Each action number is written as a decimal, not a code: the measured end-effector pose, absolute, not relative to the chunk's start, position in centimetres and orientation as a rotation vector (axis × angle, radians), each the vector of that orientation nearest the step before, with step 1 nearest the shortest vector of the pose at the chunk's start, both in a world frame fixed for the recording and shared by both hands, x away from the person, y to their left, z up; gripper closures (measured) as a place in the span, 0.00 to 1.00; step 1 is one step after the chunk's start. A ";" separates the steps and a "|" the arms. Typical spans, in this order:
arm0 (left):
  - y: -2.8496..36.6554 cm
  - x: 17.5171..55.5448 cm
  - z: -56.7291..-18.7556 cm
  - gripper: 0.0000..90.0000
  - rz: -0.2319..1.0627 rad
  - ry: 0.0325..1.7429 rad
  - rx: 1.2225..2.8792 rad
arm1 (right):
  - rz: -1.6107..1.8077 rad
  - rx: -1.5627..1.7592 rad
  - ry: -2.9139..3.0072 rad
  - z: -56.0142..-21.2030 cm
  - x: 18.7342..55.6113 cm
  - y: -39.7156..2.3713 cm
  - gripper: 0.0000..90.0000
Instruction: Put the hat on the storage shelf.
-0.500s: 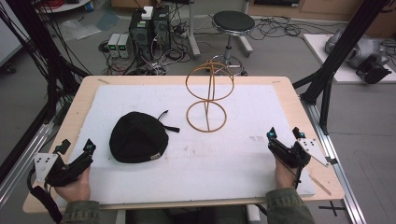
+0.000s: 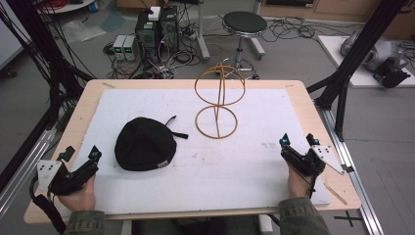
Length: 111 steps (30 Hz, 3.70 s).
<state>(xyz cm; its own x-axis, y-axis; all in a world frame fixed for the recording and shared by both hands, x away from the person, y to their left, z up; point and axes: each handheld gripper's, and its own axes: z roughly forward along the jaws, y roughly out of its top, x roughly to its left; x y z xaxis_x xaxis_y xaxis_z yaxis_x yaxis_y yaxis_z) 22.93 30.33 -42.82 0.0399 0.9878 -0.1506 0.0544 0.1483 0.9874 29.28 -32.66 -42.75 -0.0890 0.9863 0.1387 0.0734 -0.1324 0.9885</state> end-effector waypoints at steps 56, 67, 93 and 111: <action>27.1 25.7 -39.8 0.24 0.835 1.061 1.416 | 1.354 1.306 1.316 -43.0 29.6 -32.3 0.12; 26.5 26.4 -40.2 0.24 0.802 1.061 1.450 | 1.353 1.303 1.327 -43.0 29.7 -32.2 0.12; 23.8 29.3 -42.0 0.23 0.758 1.059 1.626 | 1.364 1.296 1.344 -43.1 29.7 -32.2 0.12; 23.7 29.7 -42.6 0.42 0.658 1.087 1.733 | 1.364 1.302 1.337 -43.1 29.8 -32.2 0.12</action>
